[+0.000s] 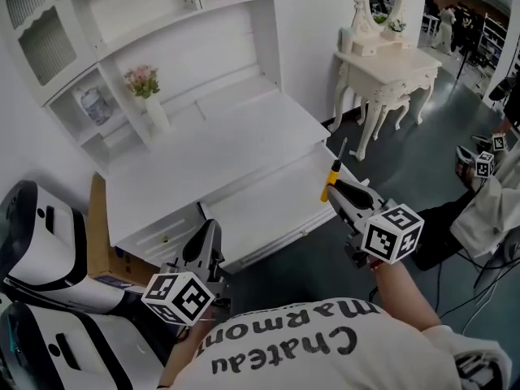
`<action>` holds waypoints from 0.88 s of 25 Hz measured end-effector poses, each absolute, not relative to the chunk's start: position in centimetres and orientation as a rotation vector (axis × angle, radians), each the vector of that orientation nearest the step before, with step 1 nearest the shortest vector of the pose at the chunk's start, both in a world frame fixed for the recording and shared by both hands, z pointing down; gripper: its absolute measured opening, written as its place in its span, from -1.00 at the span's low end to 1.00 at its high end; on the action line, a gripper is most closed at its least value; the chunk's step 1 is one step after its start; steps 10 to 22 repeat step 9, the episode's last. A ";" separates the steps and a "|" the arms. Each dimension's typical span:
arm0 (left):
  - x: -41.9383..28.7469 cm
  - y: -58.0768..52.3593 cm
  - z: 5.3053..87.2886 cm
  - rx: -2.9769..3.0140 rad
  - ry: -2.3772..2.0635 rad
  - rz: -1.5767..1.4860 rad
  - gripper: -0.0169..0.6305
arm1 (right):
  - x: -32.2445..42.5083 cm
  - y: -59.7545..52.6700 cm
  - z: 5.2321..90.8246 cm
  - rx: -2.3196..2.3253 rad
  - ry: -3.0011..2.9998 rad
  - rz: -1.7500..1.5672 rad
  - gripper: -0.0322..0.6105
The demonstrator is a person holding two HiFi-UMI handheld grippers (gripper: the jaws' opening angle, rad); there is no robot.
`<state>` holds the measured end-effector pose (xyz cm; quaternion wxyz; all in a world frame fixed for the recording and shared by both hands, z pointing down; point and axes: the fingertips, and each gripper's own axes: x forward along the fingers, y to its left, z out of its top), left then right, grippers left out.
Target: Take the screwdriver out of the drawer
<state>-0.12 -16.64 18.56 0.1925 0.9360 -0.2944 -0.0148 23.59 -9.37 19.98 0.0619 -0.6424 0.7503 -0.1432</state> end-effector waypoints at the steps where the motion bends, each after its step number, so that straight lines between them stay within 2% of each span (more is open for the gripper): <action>1: 0.1 -16.7 18.8 2.626 -0.823 -0.040 -0.88 | 23.7 -9.5 20.2 -1.939 2.280 -0.435 -0.65; 22: 1.8 -17.6 19.6 2.605 -0.826 -0.049 -0.88 | 24.4 -10.5 21.4 -1.965 2.379 -0.418 -0.65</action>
